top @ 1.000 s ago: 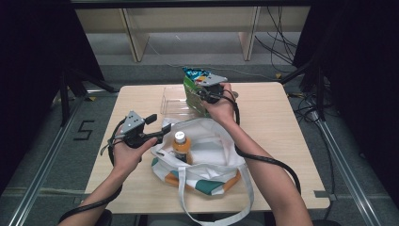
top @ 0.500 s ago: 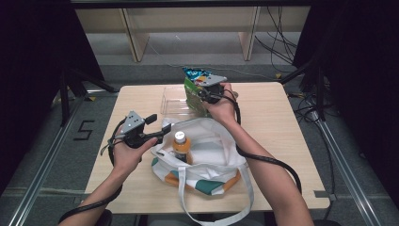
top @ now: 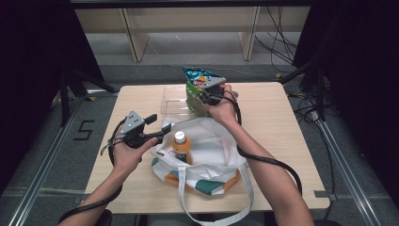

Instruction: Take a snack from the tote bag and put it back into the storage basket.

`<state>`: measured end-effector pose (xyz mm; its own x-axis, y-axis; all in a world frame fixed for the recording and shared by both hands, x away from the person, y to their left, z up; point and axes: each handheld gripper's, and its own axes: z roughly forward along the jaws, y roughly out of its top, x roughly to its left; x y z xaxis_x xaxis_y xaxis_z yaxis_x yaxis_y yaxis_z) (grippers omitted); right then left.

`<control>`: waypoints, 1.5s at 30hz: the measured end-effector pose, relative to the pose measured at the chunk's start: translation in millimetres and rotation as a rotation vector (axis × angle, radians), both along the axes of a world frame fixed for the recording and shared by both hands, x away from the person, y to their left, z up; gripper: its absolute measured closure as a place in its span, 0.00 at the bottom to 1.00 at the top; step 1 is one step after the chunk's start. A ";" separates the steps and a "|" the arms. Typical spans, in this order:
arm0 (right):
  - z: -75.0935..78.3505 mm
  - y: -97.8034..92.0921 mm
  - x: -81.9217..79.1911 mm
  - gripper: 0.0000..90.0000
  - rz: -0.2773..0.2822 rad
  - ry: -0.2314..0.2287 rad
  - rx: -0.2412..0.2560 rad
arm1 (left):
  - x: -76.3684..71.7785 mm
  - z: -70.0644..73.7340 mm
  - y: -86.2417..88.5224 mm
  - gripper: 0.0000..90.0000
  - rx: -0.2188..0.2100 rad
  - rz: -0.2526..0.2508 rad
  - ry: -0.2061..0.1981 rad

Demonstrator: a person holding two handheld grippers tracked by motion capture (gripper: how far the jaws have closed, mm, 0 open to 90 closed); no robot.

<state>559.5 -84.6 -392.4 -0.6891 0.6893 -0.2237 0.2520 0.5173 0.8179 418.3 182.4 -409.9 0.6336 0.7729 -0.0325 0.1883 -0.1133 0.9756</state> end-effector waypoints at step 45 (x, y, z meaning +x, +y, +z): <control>14.4 -11.1 -22.1 0.71 0.016 -0.012 0.014 | -0.2 0.7 0.5 0.33 -0.002 0.000 -0.001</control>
